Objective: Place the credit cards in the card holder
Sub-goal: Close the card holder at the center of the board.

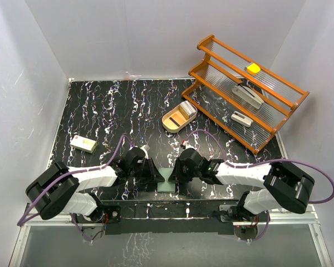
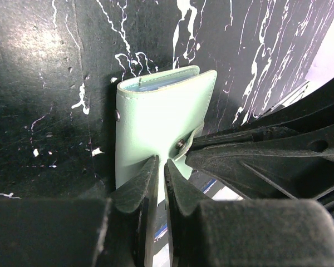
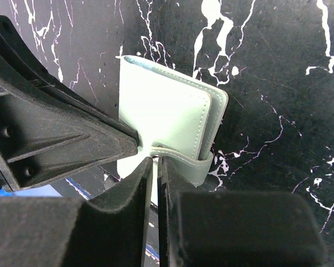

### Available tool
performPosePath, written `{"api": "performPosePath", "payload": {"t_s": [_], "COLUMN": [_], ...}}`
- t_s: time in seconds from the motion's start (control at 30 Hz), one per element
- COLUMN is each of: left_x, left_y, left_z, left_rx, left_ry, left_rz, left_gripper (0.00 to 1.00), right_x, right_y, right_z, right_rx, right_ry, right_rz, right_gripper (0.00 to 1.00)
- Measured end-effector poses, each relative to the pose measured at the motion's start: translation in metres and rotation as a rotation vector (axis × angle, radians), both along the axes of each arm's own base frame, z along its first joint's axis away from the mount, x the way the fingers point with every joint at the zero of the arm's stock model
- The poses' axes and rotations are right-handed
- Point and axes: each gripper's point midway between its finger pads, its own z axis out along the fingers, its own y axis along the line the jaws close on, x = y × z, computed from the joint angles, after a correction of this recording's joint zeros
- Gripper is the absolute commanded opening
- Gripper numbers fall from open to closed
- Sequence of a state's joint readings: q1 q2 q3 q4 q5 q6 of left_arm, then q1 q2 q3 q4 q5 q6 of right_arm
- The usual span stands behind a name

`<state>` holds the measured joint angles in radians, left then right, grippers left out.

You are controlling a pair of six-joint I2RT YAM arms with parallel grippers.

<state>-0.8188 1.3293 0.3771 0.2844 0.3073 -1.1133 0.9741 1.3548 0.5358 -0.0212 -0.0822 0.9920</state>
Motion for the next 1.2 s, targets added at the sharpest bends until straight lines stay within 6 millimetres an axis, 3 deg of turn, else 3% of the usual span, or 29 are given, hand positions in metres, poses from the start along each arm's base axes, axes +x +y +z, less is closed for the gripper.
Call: {"api": "performPosePath", "payload": {"t_s": [0.97, 1.2], "left_x": [0.0, 0.0], "left_y": [0.003, 0.004], "left_z": [-0.002, -0.002], "left_rx": [-0.023, -0.023], "left_ry": [-0.022, -0.034], "left_rz": [0.008, 0.001], "left_gripper": [0.09, 0.09], "right_x": [0.007, 0.009], "right_y": [0.002, 0.003], "right_z": [-0.009, -0.011], "right_rx": [-0.263, -0.364], "right_ry": [0.089, 0.148], "right_rz": [0.072, 0.159], "right_gripper": [0.06, 0.07]}}
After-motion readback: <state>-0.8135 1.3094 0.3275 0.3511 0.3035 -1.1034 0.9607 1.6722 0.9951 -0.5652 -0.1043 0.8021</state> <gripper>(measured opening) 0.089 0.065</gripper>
